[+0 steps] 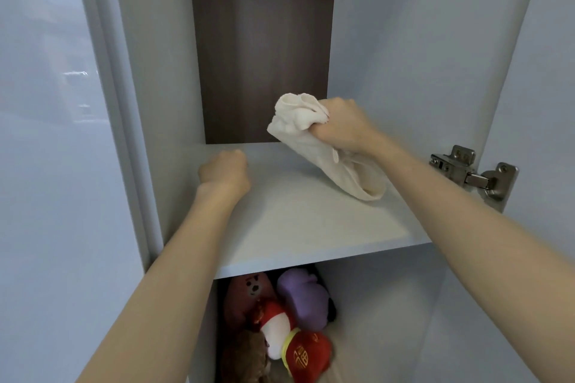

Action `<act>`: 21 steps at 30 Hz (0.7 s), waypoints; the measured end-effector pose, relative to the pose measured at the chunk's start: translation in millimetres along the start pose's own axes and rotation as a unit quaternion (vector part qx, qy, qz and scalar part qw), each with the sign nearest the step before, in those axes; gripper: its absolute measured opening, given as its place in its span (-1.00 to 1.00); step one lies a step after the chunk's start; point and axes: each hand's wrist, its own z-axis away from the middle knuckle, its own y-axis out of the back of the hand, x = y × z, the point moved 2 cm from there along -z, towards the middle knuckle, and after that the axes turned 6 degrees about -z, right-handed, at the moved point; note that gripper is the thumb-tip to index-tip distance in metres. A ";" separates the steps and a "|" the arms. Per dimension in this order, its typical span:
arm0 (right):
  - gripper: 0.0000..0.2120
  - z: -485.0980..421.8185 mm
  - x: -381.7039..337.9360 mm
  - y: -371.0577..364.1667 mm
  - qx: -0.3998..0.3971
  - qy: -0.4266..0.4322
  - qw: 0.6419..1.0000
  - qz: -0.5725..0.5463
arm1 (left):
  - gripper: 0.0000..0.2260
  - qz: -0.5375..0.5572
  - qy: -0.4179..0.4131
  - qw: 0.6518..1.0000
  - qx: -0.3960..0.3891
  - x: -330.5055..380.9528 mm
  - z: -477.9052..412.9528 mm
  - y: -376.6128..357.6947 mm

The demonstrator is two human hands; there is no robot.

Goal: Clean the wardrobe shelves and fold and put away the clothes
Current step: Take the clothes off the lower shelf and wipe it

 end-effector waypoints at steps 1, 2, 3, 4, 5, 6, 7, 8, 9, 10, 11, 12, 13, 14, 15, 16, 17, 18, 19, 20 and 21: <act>-0.78 -15.7 5.4 -9.3 0.000 -0.007 1.000 0.008 | -0.64 -0.005 0.003 1.000 -0.011 -1.0 0.8 -1.8; -0.82 -30.8 10.1 -19.4 -0.003 -0.014 1.000 0.018 | -0.64 -0.012 0.005 1.000 -0.019 -1.7 2.0 -3.9; -0.87 -45.7 13.7 -29.7 -0.008 -0.018 0.999 0.030 | -0.63 -0.020 0.007 0.999 -0.024 -2.4 2.7 -6.1; -0.91 -60.6 16.2 -39.9 -0.015 -0.017 0.999 0.043 | -0.63 -0.028 0.009 0.999 -0.026 -3.3 2.6 -8.2; -0.95 -73.7 17.7 -49.0 -0.020 -0.014 0.998 0.053 | -0.63 -0.035 0.011 0.999 -0.027 -4.6 1.5 -9.9; -0.94 -85.3 18.1 -57.3 -0.022 -0.010 0.998 0.055 | -0.63 -0.042 0.015 0.999 -0.027 -6.0 0.1 -11.0; -0.90 -95.5 17.2 -64.0 -0.021 -0.005 0.998 0.052 | -0.63 -0.048 0.018 0.998 -0.029 -7.2 -1.2 -11.9; -0.84 -105.1 15.9 -69.9 -0.018 0.002 0.999 0.046 | -0.62 -0.053 0.021 0.998 -0.030 -7.8 -1.9 -12.5; -0.79 -116.4 13.0 -78.2 -0.017 0.012 0.999 0.043 | -0.61 -0.056 0.025 0.998 -0.029 -9.1 -3.8 -13.6; -0.74 -123.2 10.3 -84.4 -0.015 0.022 0.999 0.046 | -0.59 -0.058 0.022 0.998 -0.024 -8.9 -3.4 -13.5; -0.71 -130.8 7.3 -92.7 -0.016 0.035 0.998 0.050 | -0.58 -0.058 0.018 0.998 -0.017 -8.4 -3.1 -13.8; -0.68 -141.1 3.1 -103.5 -0.019 0.051 0.997 0.052 | -0.57 -0.058 0.017 0.998 -0.010 -8.4 -3.9 -15.4; -0.67 -151.0 -1.5 -114.1 -0.024 0.064 0.996 0.053 | -0.57 -0.057 0.018 0.998 -0.005 -8.0 -4.4 -16.6; -0.66 -160.2 -6.5 -125.1 -0.033 0.075 0.995 0.054 | -0.57 -0.055 0.020 0.998 -0.001 -7.7 -5.1 -17.0; -0.65 -168.8 -11.4 -137.1 -0.041 0.083 0.994 0.055 | -0.57 -0.055 0.022 0.998 0.002 -7.7 -5.4 -17.5; -0.65 -176.1 -17.7 -147.5 -0.046 0.090 0.993 0.055 | -0.57 -0.053 0.025 0.998 0.006 -8.2 -6.1 -18.2; -0.65 -183.3 -23.7 -159.3 -0.055 0.088 0.993 0.051 | -0.57 -0.054 0.025 0.998 0.011 -8.9 -6.4 -18.5; -0.64 -188.0 -28.9 -170.4 -0.075 0.077 0.993 0.043 | -0.57 -0.054 0.025 0.998 0.013 -9.0 -6.1 -18.3; -0.64 -191.5 -33.1 -181.8 -0.110 0.060 0.992 0.034 | -0.57 -0.053 0.024 0.998 0.015 -8.9 -6.1 -17.2; -0.66 -193.3 -36.5 -193.9 -0.156 0.048 0.986 0.025 | -0.57 -0.052 0.024 0.998 0.014 -8.9 -6.2 -16.6; -0.71 -194.5 -39.6 -206.0 -0.207 0.044 0.977 0.019 | -0.57 -0.050 0.024 0.998 0.012 -8.8 -6.5 -15.9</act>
